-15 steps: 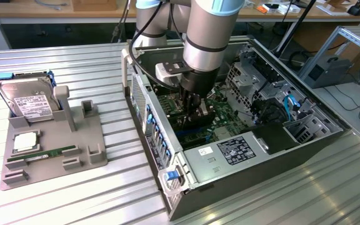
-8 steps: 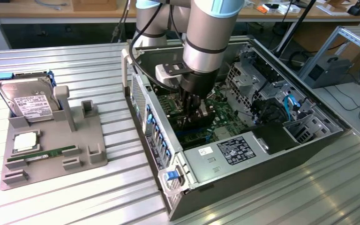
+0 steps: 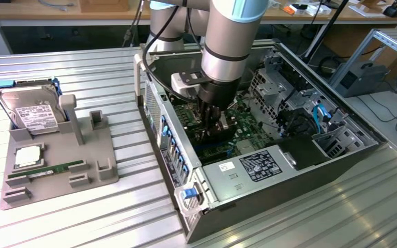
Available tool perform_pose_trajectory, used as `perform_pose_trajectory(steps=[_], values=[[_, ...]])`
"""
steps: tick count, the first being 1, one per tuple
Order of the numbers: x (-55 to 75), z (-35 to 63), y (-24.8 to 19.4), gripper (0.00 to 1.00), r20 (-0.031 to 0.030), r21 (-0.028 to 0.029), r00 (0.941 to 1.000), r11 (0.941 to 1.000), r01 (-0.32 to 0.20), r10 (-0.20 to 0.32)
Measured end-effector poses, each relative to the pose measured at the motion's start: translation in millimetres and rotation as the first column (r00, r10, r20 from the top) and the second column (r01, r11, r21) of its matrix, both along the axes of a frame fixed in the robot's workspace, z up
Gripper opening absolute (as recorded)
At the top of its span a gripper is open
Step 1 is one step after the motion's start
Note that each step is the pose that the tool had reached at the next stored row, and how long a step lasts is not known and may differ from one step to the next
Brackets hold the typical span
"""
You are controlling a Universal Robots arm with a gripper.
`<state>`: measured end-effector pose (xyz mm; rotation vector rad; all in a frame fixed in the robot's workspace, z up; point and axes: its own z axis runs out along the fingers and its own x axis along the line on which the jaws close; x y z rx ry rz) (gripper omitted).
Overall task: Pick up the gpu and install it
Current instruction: 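Insert the gpu into the slot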
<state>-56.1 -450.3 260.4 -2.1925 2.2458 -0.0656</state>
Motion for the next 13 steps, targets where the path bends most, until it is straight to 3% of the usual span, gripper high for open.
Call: perform_pose_trajectory(steps=[11,13], values=[[-0.2,-2.8,0.0,0.27,0.0,0.0,1.0,1.0,0.0,0.0],[-0.2,-2.8,0.0,0.34,-0.0001,0.0,1.0,1.0,0.0,0.0]])
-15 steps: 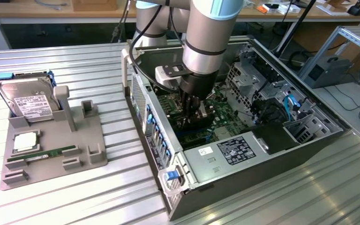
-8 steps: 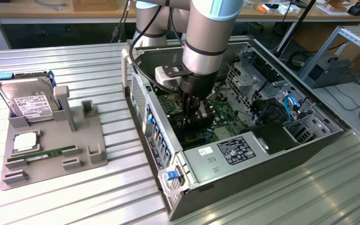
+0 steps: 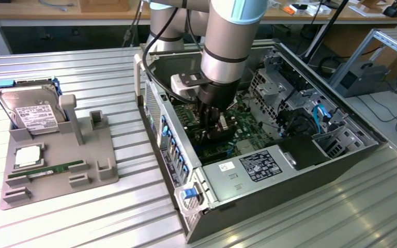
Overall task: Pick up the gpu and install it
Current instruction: 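Insert the gpu into the slot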
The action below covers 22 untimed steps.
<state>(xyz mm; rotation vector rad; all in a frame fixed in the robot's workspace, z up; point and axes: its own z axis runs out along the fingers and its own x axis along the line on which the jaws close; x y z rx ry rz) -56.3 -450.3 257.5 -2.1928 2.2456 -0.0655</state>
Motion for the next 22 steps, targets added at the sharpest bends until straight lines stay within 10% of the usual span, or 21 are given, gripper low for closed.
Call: perform_pose_trajectory(steps=[4,10,13,22], values=[[0.0,1.3,0.0,0.4,0.0,-0.0003,1.0,1.0,0.0,0.0],[0.0,42.7,8.6,0.4,0.0005,-0.001,1.0,1.0,0.0,0.0],[1.8,48.3,12.0,0.14,0.0005,-0.0011,1.0,1.0,-0.005,0.005],[74.9,43.7,10.7,0.11,-0.0329,-0.0005,0.9994,1.0,-0.01,0.01]])
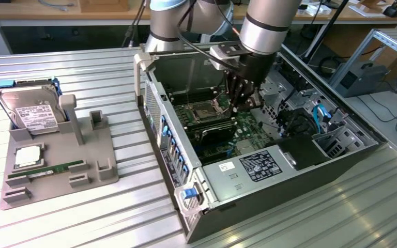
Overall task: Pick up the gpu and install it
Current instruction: 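Insert the gpu into the slot, then press down on the gpu until it lock into place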
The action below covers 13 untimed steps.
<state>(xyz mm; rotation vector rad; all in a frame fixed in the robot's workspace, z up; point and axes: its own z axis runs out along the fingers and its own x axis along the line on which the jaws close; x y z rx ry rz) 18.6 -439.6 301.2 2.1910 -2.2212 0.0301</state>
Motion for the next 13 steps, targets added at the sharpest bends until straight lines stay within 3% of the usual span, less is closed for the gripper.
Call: perform_pose_trajectory(steps=[1,4,11,13], values=[[13.9,0.0,-0.4,0.11,-0.0031,0.0001,1.0,1.0,0.0,0.0],[24.7,0.5,-0.5,0.11,-0.0038,-0.0002,1.0,1.0,0.0,0.0],[25.2,0.7,-0.5,0.11,-0.0038,0.0018,1.0,1.0,0.0,0.0],[12.4,0.0,-0.5,0.11,-0.0037,0.0018,1.0,1.0,0.0,0.0]])
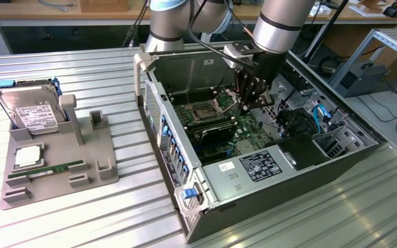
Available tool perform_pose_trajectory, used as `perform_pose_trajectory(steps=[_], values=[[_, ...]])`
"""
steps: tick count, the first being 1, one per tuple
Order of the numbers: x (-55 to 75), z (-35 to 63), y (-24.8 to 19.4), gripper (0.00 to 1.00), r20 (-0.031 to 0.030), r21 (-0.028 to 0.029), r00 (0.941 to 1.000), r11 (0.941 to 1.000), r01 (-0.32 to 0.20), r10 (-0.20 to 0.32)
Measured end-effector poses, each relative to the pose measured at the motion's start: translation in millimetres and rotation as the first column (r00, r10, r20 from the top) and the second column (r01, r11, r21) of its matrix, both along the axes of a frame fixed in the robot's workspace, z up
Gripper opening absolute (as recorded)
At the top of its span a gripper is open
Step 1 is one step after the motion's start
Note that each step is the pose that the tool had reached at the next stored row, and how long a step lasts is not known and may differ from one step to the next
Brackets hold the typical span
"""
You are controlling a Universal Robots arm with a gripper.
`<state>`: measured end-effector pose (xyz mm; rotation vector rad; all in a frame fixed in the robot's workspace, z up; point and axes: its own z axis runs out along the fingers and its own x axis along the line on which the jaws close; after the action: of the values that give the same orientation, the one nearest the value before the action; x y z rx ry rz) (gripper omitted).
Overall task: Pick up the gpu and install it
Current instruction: 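Press down on the gpu until it lock into place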
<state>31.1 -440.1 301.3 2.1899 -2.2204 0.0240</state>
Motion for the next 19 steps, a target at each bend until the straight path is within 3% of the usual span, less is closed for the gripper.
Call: perform_pose_trajectory(steps=[1,5,7,8,14,19], values=[[-12.9,-1.0,0.0,0.11,0.0002,0.0002,1.0,1.0,0.0,0.0],[-43.1,-4.3,0.0,0.11,0.0002,0.0,1.0,1.0,0.0,0.0],[-69.3,-8.4,-0.2,0.11,0.0002,-0.0001,1.0,1.0,0.0,0.0],[-76.2,-11.0,-0.3,0.11,0.0003,0.0002,1.0,1.0,0.0,0.0],[-94.5,-20.9,-0.7,0.11,0.0002,-0.0001,1.0,1.0,0.0,0.0],[-97.9,-23.2,-1.8,0.11,0.0001,-0.0001,1.0,1.0,0.0,0.0]])
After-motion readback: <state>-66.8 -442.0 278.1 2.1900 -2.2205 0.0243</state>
